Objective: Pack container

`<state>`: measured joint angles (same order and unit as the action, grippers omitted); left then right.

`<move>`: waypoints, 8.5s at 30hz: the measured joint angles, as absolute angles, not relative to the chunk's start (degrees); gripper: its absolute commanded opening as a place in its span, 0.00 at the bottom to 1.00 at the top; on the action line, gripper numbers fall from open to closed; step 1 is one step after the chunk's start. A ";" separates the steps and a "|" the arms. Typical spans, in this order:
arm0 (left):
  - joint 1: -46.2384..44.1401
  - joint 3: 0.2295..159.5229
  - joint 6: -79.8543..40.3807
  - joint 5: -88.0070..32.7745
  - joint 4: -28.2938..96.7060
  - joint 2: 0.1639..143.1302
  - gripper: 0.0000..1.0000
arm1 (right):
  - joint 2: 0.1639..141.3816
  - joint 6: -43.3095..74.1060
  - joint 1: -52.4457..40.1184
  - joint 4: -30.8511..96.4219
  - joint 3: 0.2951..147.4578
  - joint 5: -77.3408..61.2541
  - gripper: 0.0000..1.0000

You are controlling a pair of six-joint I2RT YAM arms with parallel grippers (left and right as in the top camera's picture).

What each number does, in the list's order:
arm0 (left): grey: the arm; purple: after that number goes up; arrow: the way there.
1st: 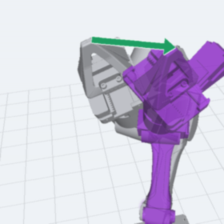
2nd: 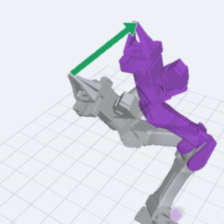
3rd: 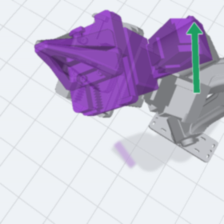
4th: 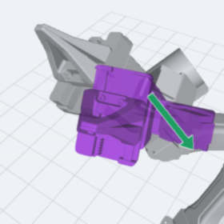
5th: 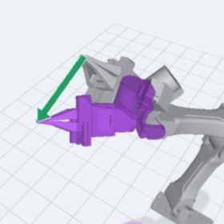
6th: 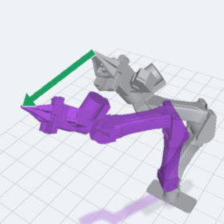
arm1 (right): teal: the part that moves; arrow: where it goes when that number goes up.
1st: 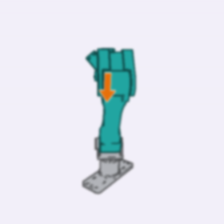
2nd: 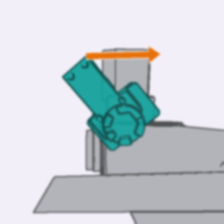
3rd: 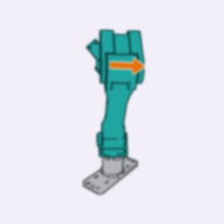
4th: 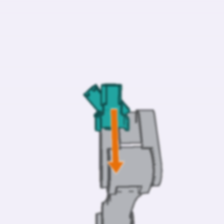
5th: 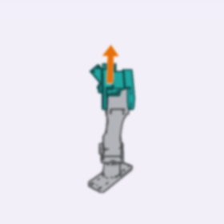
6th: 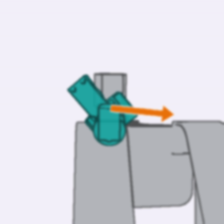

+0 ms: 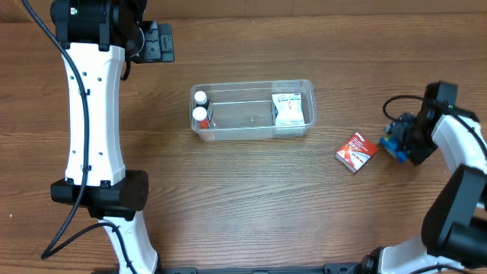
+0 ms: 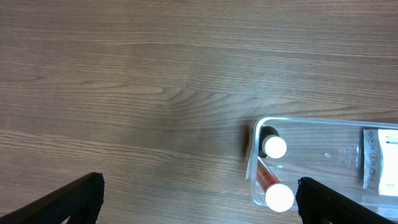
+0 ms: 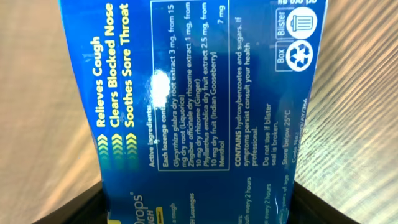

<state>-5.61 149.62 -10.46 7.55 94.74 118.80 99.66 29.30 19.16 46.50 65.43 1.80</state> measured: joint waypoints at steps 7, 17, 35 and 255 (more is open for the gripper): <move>-5.61 149.62 -10.44 7.55 94.70 118.80 1.00 | 90.35 23.09 6.17 51.72 79.09 1.65 0.63; -5.61 149.62 -10.41 7.55 94.35 118.80 1.00 | 91.72 17.69 -21.63 44.97 83.05 -0.45 0.63; -5.61 149.62 -10.31 7.55 93.76 118.80 1.00 | 110.04 17.08 -27.97 40.29 83.37 -4.25 0.65; -7.77 99.11 -17.12 9.04 83.66 86.61 1.00 | 105.16 17.78 -5.72 67.79 106.69 3.44 0.99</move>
